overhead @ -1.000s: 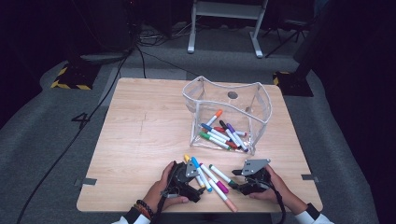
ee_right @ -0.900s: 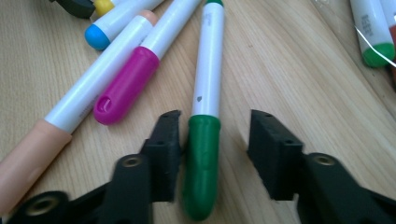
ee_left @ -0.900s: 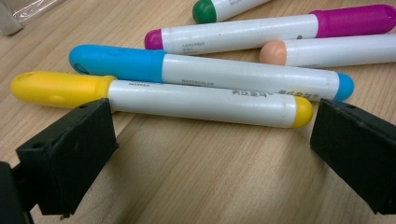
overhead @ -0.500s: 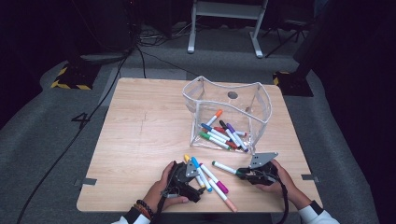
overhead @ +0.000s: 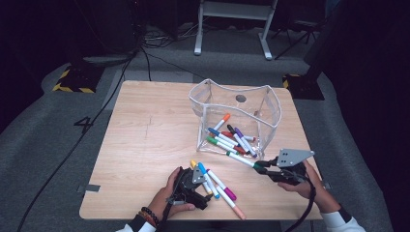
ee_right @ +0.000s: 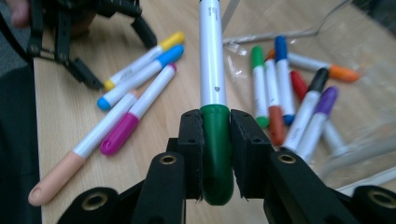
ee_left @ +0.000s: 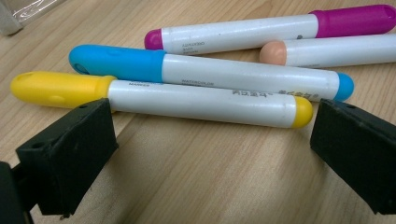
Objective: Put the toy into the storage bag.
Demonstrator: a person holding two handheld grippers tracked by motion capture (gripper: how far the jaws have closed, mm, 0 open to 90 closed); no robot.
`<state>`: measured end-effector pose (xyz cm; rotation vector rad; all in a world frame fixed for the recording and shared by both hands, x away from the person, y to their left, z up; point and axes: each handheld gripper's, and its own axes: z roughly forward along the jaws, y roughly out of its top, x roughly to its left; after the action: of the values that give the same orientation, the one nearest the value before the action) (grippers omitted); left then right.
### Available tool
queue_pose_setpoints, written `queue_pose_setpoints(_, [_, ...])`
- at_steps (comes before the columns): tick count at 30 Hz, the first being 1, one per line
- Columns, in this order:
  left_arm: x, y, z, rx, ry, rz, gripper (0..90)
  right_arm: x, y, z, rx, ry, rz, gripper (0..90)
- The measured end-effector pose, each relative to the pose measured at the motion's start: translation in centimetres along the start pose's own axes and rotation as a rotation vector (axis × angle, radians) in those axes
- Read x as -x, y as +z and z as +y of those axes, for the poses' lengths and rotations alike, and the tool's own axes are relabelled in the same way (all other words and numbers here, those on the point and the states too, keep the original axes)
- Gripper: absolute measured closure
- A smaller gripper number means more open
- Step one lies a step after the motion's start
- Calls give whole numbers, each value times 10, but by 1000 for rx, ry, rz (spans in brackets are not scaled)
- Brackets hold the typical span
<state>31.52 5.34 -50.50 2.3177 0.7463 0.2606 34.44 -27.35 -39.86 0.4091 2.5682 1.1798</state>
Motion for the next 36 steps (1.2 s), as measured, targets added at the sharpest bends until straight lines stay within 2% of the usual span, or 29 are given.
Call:
queue_pose_setpoints(7, [0, 0, 0, -1, 2, -1, 5, 19, -38, 40, 39, -60, -93, 754])
queue_pose_setpoints(9, [0, 0, 0, 0, 2, -1, 5, 29, -47, 51, 66, -50, -102, 753])
queue_pose_setpoints(10, [0, 0, 0, 0, 1, -1, 4, 32, -49, 54, 65, -56, -114, 754])
queue_pose_setpoints(15, [0, 0, 0, -1, 2, -1, 4, 55, -57, 73, 94, -19, -126, 753])
queue_pose_setpoints(21, [0, 0, 0, -1, 2, -1, 4, 81, -48, 90, 42, -11, -163, 753])
queue_pose_setpoints(25, [0, 0, 0, -1, 2, -1, 5, 96, -35, 98, 22, 2, -161, 754])
queue_pose_setpoints(28, [0, 0, 0, 0, 1, -1, 4, 104, -21, 102, -20, -1, -165, 753])
queue_pose_setpoints(36, [0, 0, 0, -1, 1, 0, 5, 127, 6, 104, -75, 55, -144, 753])
